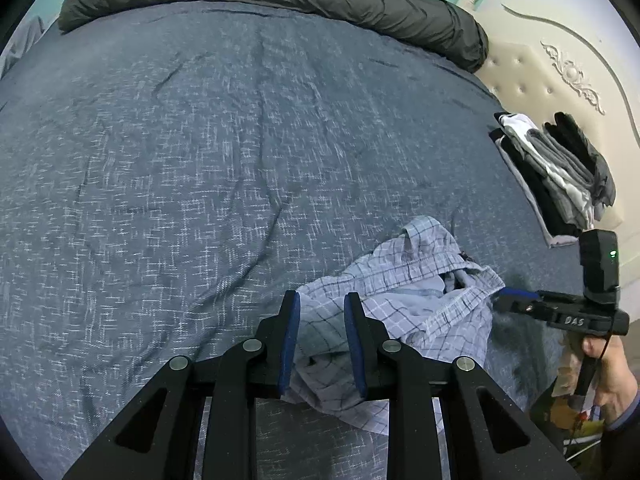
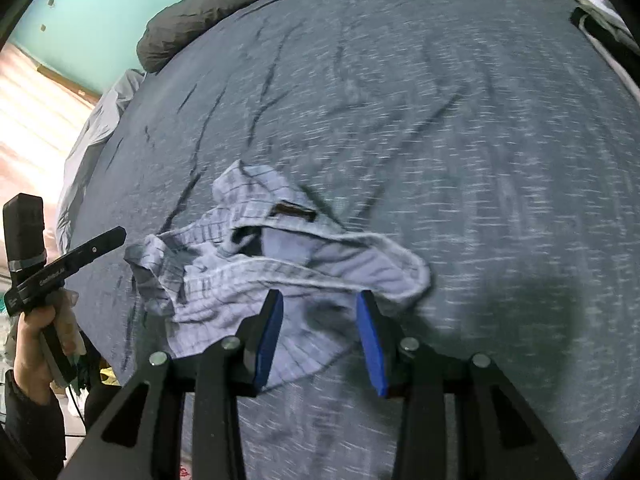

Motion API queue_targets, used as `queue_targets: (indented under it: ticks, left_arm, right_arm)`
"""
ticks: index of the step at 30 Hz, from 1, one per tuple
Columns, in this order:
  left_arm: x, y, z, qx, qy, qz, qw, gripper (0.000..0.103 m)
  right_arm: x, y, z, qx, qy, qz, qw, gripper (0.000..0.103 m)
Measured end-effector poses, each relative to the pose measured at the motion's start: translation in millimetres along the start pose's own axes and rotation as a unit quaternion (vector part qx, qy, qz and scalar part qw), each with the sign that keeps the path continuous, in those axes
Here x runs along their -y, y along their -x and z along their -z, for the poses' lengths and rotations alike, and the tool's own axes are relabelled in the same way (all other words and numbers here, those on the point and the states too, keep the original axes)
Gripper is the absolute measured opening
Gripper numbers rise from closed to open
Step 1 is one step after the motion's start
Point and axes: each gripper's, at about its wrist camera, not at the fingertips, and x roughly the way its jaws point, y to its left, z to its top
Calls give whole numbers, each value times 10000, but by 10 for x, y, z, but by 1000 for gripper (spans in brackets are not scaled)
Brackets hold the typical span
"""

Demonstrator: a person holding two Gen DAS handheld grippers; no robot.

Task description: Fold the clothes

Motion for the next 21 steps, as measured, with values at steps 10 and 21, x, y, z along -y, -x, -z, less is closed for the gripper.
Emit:
queue_targets:
  ticks: [10,21]
  left_arm:
    - [-90,43,32,35,19,-4,10000,26]
    - [-112,-4,36,-6,34,10,10000,30]
  right_arm:
    - [-166,-328,-80,2,57,198,9998,38]
    - [3,83,-22,374,263,218,9987,3]
